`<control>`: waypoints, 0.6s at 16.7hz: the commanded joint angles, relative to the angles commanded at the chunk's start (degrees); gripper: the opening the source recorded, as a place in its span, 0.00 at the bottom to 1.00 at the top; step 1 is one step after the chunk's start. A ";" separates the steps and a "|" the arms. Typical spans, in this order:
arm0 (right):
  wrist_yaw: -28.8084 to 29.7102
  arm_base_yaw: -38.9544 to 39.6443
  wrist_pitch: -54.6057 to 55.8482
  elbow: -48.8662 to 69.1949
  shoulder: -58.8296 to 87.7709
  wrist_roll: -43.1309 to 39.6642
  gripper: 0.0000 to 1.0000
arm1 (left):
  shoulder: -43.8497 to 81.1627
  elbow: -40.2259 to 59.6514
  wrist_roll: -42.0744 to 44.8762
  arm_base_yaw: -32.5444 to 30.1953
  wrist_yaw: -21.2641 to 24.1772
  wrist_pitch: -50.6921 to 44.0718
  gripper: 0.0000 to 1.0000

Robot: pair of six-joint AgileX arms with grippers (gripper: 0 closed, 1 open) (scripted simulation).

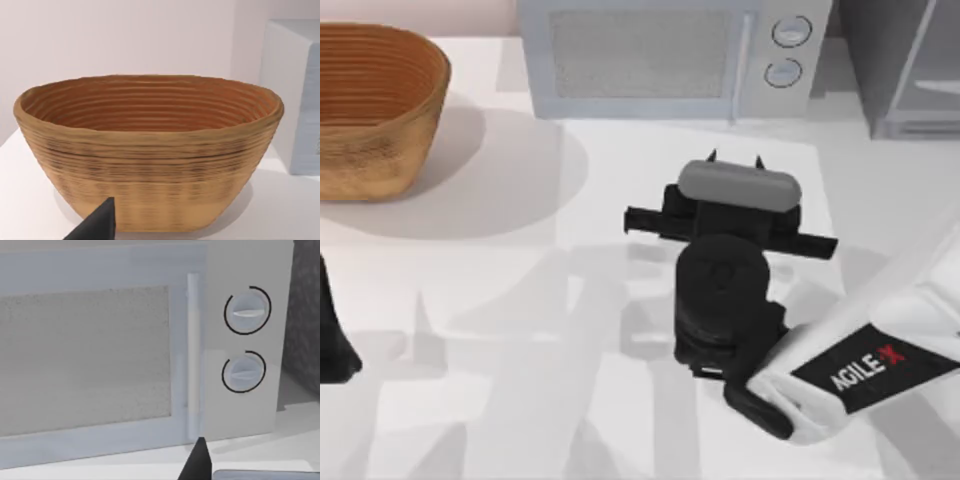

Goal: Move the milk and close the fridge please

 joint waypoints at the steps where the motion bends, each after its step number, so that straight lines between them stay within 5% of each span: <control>1: -4.25 -3.43 -0.58 -1.61 -1.80 -0.16 0.00 | 0.00 0.00 0.00 0.00 0.00 0.00 1.00; 10: -35.34 -26.12 -5.11 -15.20 -17.67 -2.21 0.00 | 0.00 0.00 0.00 0.00 0.00 0.00 1.00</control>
